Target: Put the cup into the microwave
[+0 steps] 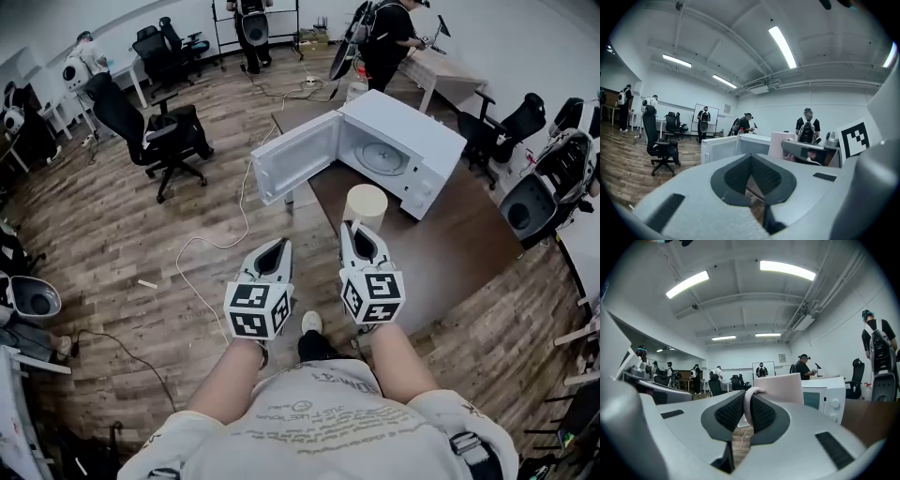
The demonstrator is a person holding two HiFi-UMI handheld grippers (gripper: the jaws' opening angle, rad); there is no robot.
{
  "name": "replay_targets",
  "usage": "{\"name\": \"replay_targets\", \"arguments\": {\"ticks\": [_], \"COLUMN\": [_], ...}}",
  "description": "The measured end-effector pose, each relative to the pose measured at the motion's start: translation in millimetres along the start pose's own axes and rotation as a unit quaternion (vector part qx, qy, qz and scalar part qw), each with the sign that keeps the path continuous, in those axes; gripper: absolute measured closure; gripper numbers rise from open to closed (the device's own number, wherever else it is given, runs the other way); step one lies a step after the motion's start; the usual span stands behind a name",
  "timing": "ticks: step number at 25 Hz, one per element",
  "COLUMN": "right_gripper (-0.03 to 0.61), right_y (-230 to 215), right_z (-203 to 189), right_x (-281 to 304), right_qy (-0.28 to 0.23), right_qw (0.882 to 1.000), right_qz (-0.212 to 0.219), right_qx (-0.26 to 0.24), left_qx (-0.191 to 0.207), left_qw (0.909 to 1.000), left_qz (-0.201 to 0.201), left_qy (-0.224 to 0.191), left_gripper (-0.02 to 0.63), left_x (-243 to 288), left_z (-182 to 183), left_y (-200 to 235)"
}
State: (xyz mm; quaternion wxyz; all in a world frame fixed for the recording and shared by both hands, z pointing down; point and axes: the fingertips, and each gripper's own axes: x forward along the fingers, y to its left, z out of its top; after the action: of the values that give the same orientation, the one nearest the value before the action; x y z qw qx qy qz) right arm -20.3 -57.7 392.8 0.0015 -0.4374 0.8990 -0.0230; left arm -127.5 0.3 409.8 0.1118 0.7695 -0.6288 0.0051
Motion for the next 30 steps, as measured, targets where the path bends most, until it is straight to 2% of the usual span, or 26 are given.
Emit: {"name": "replay_targets", "arguments": {"ticks": [5, 13, 23, 30], "right_gripper": [0.546, 0.546, 0.546, 0.546], "right_y": [-20, -55, -99, -124], "right_z": [-5, -2, 8, 9], "right_x": [46, 116, 180, 202], "right_qy": [0.002, -0.016, -0.025, -0.030], "right_qw": [1.000, 1.000, 0.999, 0.999], "right_qz": [-0.003, -0.006, -0.010, -0.045], "right_qx": [0.004, 0.001, -0.019, -0.005], "left_qx": [0.012, 0.005, 0.001, 0.010], "left_qw": [0.9999, 0.9999, 0.9972, 0.9923], "left_qz": [0.002, -0.009, -0.073, -0.118], "left_qy": [-0.009, -0.001, 0.013, 0.035], "left_gripper": [0.601, 0.601, 0.601, 0.601], "left_x": [40, 121, 225, 264], "left_z": [19, 35, 53, 48], "left_y": [26, 59, 59, 54]}}
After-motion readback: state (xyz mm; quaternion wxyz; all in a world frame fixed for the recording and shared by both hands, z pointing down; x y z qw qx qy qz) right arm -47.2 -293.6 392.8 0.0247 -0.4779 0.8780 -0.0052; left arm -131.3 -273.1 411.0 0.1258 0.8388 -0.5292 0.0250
